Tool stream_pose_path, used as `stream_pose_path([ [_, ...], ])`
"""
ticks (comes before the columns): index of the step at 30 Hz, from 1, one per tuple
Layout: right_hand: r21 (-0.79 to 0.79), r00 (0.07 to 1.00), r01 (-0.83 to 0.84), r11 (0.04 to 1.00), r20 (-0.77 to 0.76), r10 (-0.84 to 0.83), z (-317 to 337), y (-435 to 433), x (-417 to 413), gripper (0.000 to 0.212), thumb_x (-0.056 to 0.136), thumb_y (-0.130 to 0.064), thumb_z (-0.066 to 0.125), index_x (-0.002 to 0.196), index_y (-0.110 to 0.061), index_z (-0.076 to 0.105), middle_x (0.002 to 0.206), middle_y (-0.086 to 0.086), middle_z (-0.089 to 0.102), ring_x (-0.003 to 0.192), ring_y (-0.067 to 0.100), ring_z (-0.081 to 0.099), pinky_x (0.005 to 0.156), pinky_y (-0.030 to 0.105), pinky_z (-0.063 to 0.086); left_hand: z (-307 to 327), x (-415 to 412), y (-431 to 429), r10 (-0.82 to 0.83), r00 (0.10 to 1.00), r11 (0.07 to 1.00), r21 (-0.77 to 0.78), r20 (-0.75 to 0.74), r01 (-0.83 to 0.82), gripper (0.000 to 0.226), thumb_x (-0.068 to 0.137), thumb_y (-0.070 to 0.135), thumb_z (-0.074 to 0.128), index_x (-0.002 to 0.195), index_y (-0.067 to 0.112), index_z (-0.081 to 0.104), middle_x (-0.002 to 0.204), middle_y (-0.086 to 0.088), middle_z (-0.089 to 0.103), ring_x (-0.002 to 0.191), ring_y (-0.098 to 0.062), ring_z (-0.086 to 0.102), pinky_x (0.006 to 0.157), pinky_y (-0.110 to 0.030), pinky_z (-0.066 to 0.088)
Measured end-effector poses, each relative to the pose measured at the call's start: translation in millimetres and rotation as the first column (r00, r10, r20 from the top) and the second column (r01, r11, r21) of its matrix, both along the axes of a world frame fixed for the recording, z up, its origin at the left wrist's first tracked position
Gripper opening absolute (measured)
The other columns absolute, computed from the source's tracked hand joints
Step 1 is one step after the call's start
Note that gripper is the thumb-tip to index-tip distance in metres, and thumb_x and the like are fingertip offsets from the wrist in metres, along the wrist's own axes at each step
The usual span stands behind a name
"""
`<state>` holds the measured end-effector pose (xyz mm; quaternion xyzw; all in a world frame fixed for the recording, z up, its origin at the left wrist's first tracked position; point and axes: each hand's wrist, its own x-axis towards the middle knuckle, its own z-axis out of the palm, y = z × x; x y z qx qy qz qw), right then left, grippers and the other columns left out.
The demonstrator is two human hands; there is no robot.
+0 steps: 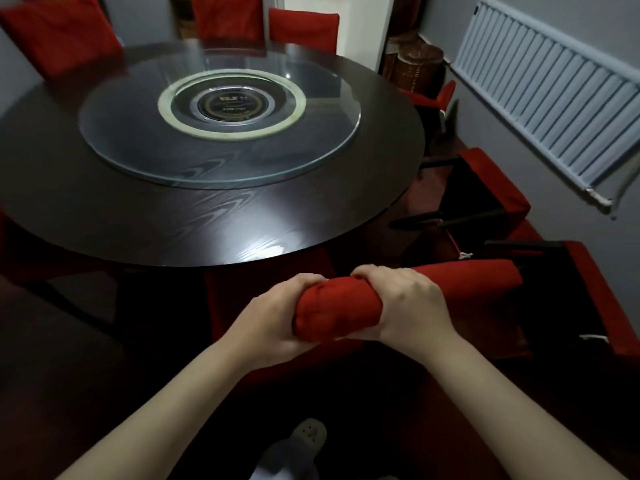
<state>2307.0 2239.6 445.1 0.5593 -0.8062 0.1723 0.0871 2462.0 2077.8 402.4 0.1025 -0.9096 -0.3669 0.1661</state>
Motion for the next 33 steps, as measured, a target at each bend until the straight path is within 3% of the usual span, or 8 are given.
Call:
stream_pose_path([
  [8,0.359,0.981,-0.191,0.913,0.039,0.19,21.6,-22.9,-66.7,0.09,0.058,-0.065,0.076,0.135,-0.027,0.049,0.132,-0.007,0.056,0.12,0.016,0.054,0.1,0.039,0.04,-3.7,46.4,-36.1,0.137,0.99,0.988,0.079,-0.013,-0.136,0.078,0.063,0.028,0.086,0.124,0.05,0.041,0.115,0.027,0.059,0.101,0.005,0.06,0.087,-0.018,0.047],
  [14,0.247,0.98,-0.068,0.967,-0.164,0.111,16.8,-62.4,-72.2,0.066,0.055,-0.073,0.065,0.101,-0.025,0.065,0.093,-0.003,0.069,0.082,0.028,0.066,0.071,0.037,0.048,-0.2,77.2,-62.9,0.279,0.959,0.947,0.181,-0.057,-0.265,0.084,0.058,0.052,0.086,0.127,0.05,0.039,0.114,0.02,0.061,0.103,-0.001,0.062,0.091,-0.023,0.048],
  [18,0.185,0.962,-0.035,0.982,-0.26,0.083,18.2,-96.7,-55.4,0.065,0.053,-0.08,0.061,0.092,-0.029,0.064,0.083,-0.005,0.068,0.075,0.028,0.067,0.06,0.032,0.045,3.9,96.2,-76.7,0.396,0.905,0.915,0.147,-0.155,-0.375,0.116,0.055,0.05,0.088,0.145,0.048,0.016,0.141,0.009,0.046,0.126,-0.009,0.05,0.107,-0.034,0.04],
  [21,0.183,0.951,-0.03,0.983,-0.297,0.084,20.8,-115.0,-48.7,0.067,0.052,-0.086,0.055,0.091,-0.032,0.061,0.082,-0.008,0.067,0.075,0.023,0.067,0.059,0.029,0.041,19.6,101.4,-72.2,0.48,0.831,0.855,-0.064,-0.281,-0.515,0.107,0.063,0.06,0.075,0.149,0.04,0.014,0.155,0.006,0.027,0.14,-0.016,0.034,0.11,-0.05,0.034],
  [24,0.159,0.949,-0.03,0.987,-0.306,0.078,19.0,-122.0,-40.0,0.066,0.051,-0.086,0.058,0.088,-0.031,0.061,0.079,-0.007,0.067,0.073,0.024,0.067,0.058,0.029,0.043,42.6,90.6,-66.6,0.421,0.817,0.624,-0.528,-0.395,-0.577,0.083,0.072,0.07,0.063,0.141,0.029,0.042,0.154,-0.005,0.033,0.142,-0.03,0.029,0.108,-0.067,0.022],
  [27,0.152,0.95,-0.017,0.988,-0.307,0.063,17.6,-128.1,-28.4,0.065,0.052,-0.084,0.059,0.087,-0.03,0.061,0.08,-0.006,0.067,0.074,0.025,0.067,0.059,0.031,0.046,61.2,69.4,-68.8,0.481,0.856,0.469,-0.769,-0.192,-0.435,0.089,0.065,0.081,0.06,0.137,0.028,0.053,0.148,-0.006,0.044,0.138,-0.041,0.035,0.105,-0.07,0.021],
  [30,0.159,0.95,0.001,0.987,-0.309,0.049,15.9,-136.4,-18.4,0.067,0.054,-0.086,0.055,0.092,-0.031,0.06,0.085,-0.007,0.067,0.079,0.022,0.067,0.064,0.031,0.047,65.2,66.6,-81.5,0.602,0.798,0.46,-0.816,-0.003,-0.351,0.094,0.057,0.086,0.055,0.129,0.024,0.059,0.121,-0.004,0.066,0.112,-0.037,0.061,0.101,-0.062,0.037],
  [33,0.169,0.952,0.014,0.985,-0.302,0.039,17.4,-149.3,-6.7,0.069,0.055,-0.087,0.055,0.095,-0.032,0.058,0.089,-0.008,0.067,0.084,0.02,0.066,0.067,0.03,0.046,63.5,76.8,-102.2,0.591,0.807,0.451,-0.825,-0.011,-0.342,0.083,0.058,0.086,0.056,0.111,0.022,0.066,0.085,-0.001,0.068,0.069,-0.027,0.064,0.068,-0.038,0.05],
])
